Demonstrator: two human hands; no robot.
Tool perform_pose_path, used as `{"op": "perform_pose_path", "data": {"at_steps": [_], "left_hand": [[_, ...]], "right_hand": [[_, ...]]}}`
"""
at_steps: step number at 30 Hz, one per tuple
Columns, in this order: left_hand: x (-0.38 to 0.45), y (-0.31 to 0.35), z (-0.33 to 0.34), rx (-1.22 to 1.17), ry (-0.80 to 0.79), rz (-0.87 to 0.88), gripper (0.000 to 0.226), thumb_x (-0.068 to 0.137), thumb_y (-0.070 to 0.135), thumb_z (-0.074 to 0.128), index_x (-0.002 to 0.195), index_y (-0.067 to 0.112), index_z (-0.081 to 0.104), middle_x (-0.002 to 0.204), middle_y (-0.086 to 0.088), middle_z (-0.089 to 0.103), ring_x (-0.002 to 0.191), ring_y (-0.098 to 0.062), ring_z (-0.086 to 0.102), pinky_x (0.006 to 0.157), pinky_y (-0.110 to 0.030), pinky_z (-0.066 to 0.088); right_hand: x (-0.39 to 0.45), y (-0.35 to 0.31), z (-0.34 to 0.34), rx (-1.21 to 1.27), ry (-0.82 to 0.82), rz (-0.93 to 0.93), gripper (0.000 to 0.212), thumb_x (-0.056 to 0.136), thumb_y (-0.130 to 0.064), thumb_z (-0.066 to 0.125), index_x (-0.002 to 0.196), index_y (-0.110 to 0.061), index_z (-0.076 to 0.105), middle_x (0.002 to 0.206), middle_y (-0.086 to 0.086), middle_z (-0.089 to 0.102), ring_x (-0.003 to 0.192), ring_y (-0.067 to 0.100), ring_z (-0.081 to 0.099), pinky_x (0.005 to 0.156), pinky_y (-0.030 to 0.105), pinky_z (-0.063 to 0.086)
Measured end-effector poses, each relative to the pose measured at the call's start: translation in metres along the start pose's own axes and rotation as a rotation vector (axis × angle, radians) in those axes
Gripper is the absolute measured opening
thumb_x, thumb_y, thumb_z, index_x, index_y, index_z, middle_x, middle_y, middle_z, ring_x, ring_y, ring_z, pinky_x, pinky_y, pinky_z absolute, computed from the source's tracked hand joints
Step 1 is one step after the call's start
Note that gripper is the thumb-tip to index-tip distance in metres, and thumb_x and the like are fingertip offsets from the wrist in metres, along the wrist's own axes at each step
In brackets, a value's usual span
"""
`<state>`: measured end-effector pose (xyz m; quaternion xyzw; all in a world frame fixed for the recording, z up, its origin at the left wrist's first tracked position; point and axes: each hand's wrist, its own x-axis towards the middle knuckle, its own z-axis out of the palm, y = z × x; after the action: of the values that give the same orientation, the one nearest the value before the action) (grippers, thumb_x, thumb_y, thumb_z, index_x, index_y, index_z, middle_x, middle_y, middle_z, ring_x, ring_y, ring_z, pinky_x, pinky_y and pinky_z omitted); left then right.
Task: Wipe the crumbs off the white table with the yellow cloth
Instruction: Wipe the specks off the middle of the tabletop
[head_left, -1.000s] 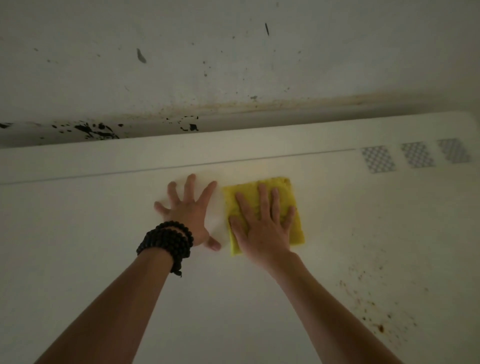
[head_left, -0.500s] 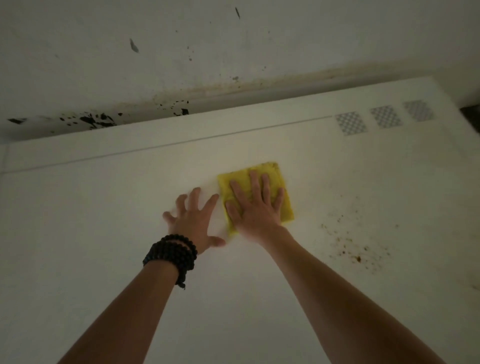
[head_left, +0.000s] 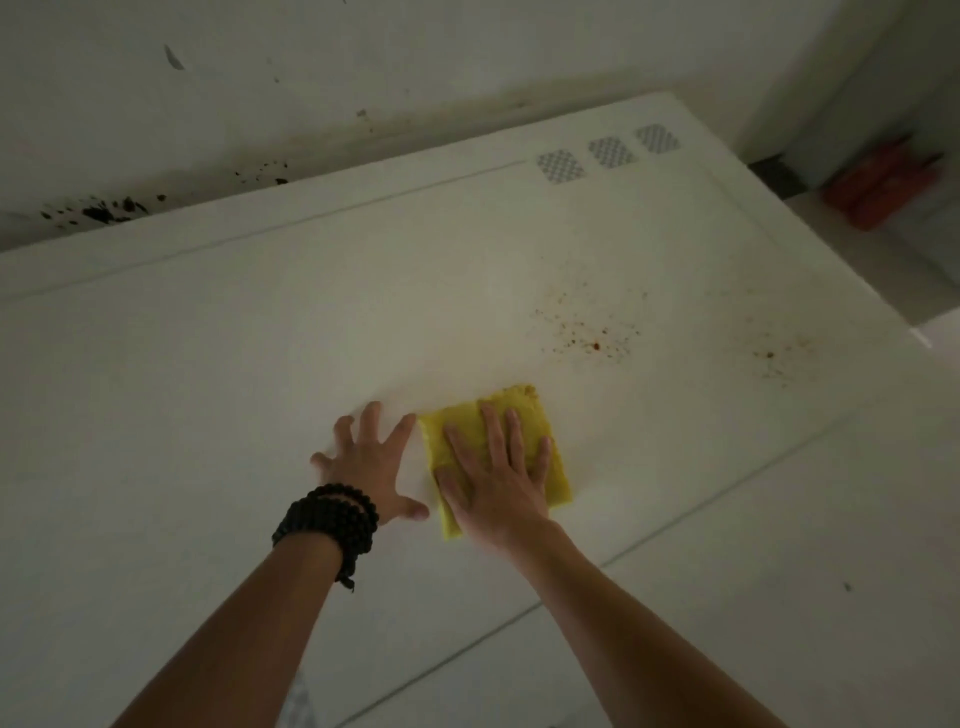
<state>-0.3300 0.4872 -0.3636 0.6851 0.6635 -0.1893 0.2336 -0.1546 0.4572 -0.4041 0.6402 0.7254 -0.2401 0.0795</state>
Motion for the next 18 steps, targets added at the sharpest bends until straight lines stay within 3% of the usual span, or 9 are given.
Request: {"op": "perform_pose_path", "data": {"at_steps": [6, 13, 18], "left_hand": [[-0.017, 0.011, 0.013, -0.048, 0.01, 0.024, 0.079, 0.091, 0.04, 0.06, 0.148, 0.05, 0.006, 0.16, 0.004, -0.012, 0.144, -0.032, -0.004, 0.107, -0.061, 0.026], [-0.017, 0.007, 0.018, -0.008, 0.037, 0.067, 0.084, 0.089, 0.043, 0.062, 0.148, 0.052, 0.002, 0.16, 0.005, -0.015, 0.145, -0.028, -0.005, 0.108, -0.057, 0.026], [-0.018, 0.003, 0.02, 0.006, 0.025, 0.028, 0.086, 0.089, 0.045, 0.061, 0.15, 0.045, 0.001, 0.16, 0.002, -0.016, 0.145, -0.032, -0.006, 0.11, -0.059, 0.021]], "right_hand": [[-0.06, 0.016, 0.026, 0.035, 0.02, 0.043, 0.061, 0.094, -0.073, 0.007, 0.151, -0.057, -0.01, 0.16, -0.007, -0.038, 0.14, 0.021, -0.045, 0.106, 0.06, -0.031], [-0.011, 0.014, 0.007, 0.099, 0.038, 0.134, 0.061, 0.096, -0.072, 0.012, 0.152, -0.057, -0.008, 0.161, -0.008, -0.037, 0.143, 0.022, -0.041, 0.101, 0.058, -0.036], [-0.054, 0.011, 0.035, 0.058, 0.069, 0.076, 0.062, 0.092, -0.074, 0.005, 0.149, -0.058, -0.012, 0.158, -0.011, -0.04, 0.141, 0.021, -0.044, 0.106, 0.061, -0.03]]}}
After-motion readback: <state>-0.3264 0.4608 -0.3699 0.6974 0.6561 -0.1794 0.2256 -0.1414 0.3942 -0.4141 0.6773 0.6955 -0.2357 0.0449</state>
